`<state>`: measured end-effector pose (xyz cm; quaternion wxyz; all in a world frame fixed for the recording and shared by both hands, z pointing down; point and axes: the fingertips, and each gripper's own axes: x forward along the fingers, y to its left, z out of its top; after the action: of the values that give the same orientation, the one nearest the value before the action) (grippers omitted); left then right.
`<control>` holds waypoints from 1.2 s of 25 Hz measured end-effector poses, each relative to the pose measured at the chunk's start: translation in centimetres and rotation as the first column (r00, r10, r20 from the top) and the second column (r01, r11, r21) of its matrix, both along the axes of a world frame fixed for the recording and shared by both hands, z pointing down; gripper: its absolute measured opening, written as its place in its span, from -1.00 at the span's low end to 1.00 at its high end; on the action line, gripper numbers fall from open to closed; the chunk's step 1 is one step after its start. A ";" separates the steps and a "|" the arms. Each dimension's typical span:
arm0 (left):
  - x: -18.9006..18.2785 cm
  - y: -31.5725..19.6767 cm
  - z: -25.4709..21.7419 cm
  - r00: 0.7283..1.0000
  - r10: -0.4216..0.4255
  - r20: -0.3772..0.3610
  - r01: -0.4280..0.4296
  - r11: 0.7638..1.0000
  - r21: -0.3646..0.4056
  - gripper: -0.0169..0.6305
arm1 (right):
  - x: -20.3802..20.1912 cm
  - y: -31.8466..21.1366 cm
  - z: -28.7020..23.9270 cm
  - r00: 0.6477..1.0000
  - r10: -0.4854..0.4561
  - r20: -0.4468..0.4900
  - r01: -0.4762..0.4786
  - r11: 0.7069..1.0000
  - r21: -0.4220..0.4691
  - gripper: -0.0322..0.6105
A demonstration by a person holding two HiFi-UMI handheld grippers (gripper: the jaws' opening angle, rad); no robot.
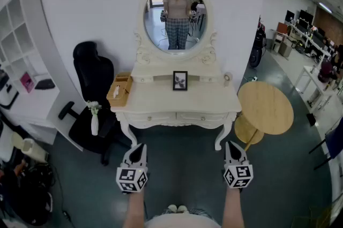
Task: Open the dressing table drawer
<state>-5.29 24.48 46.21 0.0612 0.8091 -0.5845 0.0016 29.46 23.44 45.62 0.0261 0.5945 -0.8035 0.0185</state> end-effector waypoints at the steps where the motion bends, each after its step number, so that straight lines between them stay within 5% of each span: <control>1: 0.0 0.0 0.0 1.000 -0.001 -0.001 0.001 1.000 -0.001 -0.86 | 0.0 0.0 -0.1 1.000 -0.002 0.000 0.002 1.000 0.001 -0.85; 17: 0.2 -0.2 0.2 1.000 0.012 -0.005 -0.012 1.000 -0.011 -0.86 | -1.0 0.2 -0.4 1.000 -0.009 -0.012 0.009 1.000 0.002 -0.85; 28: 1.6 -0.2 1.1 0.993 0.114 -0.024 -0.115 0.993 -0.018 -0.85 | -1.2 0.3 0.3 1.000 -0.002 0.027 0.002 1.000 0.000 -0.85; 30: 1.6 -0.3 1.0 0.992 0.124 -0.025 -0.124 0.992 -0.010 -0.73 | -1.3 0.3 0.4 1.000 -0.003 0.026 0.003 1.000 -0.003 -0.85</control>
<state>-3.71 24.22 47.23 0.0729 0.8435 -0.5322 -0.0011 28.11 23.73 46.01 0.0166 0.5931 -0.8045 0.0274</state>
